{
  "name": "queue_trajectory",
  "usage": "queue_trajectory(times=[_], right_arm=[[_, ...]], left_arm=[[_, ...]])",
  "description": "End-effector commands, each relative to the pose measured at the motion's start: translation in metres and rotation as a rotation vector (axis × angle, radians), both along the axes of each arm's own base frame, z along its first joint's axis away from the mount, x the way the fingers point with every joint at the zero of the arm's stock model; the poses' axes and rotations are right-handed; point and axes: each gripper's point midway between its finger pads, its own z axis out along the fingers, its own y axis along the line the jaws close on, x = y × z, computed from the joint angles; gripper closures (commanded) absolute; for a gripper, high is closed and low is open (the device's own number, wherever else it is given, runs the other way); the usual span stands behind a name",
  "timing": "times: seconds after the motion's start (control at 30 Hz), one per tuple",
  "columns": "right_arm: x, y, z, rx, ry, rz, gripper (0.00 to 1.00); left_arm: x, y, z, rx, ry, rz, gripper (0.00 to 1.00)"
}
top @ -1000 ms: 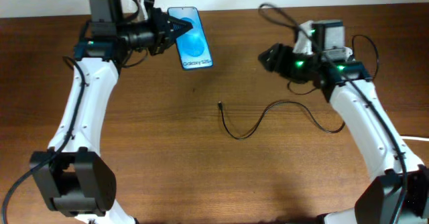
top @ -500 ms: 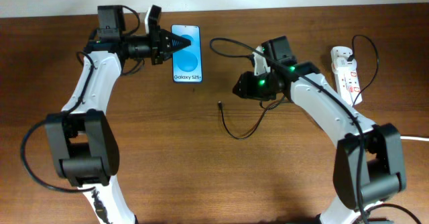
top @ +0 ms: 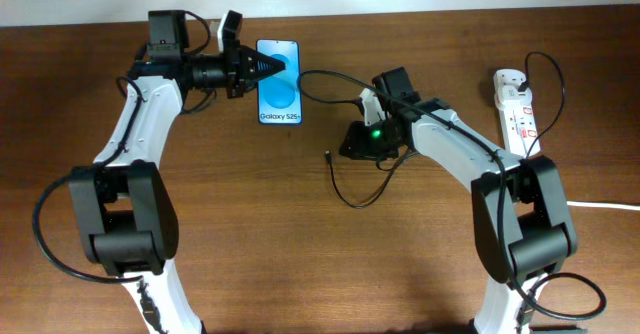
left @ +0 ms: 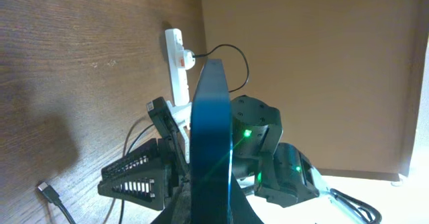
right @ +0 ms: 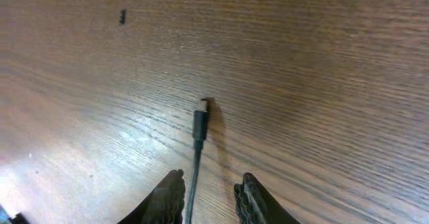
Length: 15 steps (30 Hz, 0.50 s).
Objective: Plug charger to phone and switch on socket
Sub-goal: 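Lower the right gripper onto the cable's USB-C plug and grasp it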
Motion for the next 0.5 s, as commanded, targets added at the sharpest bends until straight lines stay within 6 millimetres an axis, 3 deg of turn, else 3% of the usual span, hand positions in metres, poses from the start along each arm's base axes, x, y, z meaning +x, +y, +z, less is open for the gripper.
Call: queue_trajectory(times=[0.0,0.3,0.47], right_arm=[[-0.011,0.016,-0.001,0.071,-0.006,0.111,0.7],[-0.014,0.016,-0.002,0.072,-0.014,0.136,0.7],[-0.019,0.015,-0.017,0.066,0.024,0.137,0.7]], left_arm=[[0.003,0.017,0.009,-0.029,-0.03,0.008,1.0],[0.015,0.073,0.011,-0.047,0.019,0.126,1.0],[0.017,0.102,0.013,-0.067,0.019,0.173,1.0]])
